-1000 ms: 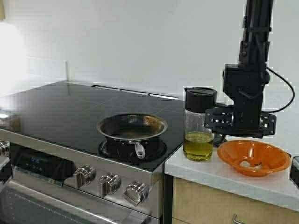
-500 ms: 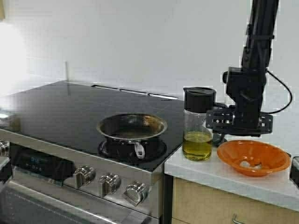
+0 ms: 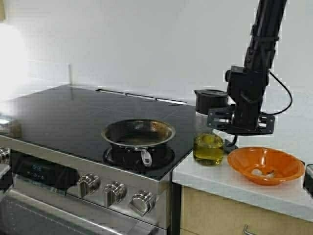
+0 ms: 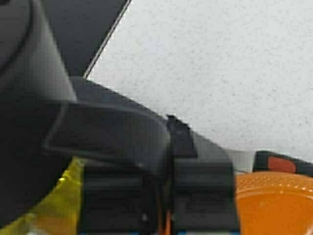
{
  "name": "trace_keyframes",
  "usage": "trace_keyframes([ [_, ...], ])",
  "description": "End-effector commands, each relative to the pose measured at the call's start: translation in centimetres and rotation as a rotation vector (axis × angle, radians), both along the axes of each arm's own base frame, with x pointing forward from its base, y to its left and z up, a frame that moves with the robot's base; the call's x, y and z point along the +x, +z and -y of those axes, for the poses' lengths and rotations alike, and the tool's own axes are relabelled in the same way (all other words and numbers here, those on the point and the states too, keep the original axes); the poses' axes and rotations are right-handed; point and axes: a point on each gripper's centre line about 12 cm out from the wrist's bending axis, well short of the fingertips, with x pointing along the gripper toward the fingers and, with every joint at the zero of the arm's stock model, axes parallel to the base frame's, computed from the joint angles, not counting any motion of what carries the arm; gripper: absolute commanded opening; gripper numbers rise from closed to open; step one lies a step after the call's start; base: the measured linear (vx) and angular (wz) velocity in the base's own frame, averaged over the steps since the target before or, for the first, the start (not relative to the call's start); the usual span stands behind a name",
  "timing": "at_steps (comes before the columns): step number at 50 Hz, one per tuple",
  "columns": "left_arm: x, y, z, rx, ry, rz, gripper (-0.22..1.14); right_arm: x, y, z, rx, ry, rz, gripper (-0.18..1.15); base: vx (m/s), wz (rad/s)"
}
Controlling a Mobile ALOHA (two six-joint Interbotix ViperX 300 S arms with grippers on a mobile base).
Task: Add oil to the pan and cook the shrimp and serve it
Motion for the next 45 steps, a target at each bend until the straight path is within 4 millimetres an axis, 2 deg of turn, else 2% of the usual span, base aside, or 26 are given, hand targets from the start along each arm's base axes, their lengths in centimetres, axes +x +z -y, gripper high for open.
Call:
trace_keyframes([
  [1, 0.2, 0.2, 0.0, 0.0, 0.002, 0.003, 0.03, 0.9, 1.5, -0.4, 0.023, -0.002, 0.046, 0.09, 0.0, 0.0],
  [11, 0.2, 0.2, 0.0, 0.0, 0.002, 0.003, 0.03, 0.9, 2.8, -0.5, 0.028, 0.003, 0.061, 0.08, 0.0, 0.0],
  [19, 0.2, 0.2, 0.0, 0.0, 0.002, 0.003, 0.03, 1.4, 5.6, -0.9, -0.013, 0.033, 0.079, 0.08, 0.0, 0.0],
  [28, 0.2, 0.2, 0.0, -0.001, 0.002, 0.003, 0.03, 2.4, 9.3, -1.6, -0.163, 0.05, 0.058, 0.08, 0.0, 0.0],
  [34, 0.2, 0.2, 0.0, -0.005, 0.0, 0.003, 0.03, 3.4, 11.6, -2.8, -0.274, 0.062, 0.07, 0.08, 0.0, 0.0],
  [45, 0.2, 0.1, 0.0, -0.006, 0.0, 0.002, 0.03, 5.1, 14.1, -5.7, -0.448, 0.079, 0.063, 0.08, 0.0, 0.0],
])
